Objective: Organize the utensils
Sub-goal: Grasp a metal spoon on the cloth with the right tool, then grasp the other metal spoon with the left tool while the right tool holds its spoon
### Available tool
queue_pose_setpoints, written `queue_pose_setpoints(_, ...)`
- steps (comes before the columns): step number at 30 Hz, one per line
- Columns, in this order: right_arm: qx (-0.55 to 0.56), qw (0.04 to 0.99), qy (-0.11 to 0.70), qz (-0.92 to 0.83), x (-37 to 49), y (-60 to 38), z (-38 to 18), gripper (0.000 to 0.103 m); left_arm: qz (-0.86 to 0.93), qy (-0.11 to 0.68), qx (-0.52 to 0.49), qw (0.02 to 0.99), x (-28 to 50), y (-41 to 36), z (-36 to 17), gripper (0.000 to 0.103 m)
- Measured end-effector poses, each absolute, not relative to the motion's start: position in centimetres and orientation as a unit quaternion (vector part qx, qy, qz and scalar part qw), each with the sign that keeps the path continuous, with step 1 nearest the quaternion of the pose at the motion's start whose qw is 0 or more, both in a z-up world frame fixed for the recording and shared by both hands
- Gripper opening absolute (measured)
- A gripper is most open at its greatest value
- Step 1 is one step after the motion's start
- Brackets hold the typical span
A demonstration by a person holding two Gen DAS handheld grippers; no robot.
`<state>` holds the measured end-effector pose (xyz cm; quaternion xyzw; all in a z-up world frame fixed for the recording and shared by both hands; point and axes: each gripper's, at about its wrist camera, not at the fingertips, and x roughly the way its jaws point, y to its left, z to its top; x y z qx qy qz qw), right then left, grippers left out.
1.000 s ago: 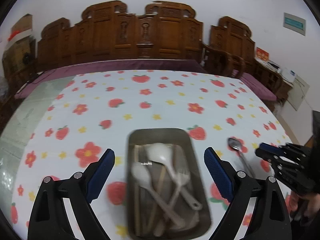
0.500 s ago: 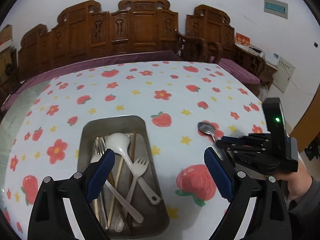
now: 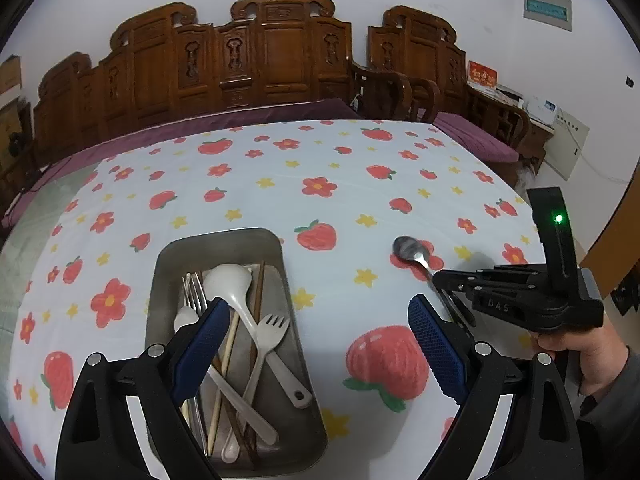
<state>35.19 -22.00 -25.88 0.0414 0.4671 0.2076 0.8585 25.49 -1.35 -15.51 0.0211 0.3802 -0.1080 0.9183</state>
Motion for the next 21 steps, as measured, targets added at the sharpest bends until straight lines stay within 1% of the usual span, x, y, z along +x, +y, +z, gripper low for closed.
queue_pose_setpoints(7,0.045,0.867,0.449,0.212,34.5,-23.1,-24.5,0.002,-0.116,0.382,0.027,0.916,25.2,-2.6,-15.9,0.087)
queue_pose_setpoints(14,0.009,0.881,0.436,0.183,34.0,-25.0,-23.7,0.002,-0.125,0.382,0.046,0.915,24.5,-5.2,-16.4,0.087)
queue_pose_setpoints(21,-0.015,0.887,0.435,0.154,34.8,-27.1,-24.3,0.002,-0.118,0.4,0.064,0.907,25.5,-7.8,-18.1,0.087)
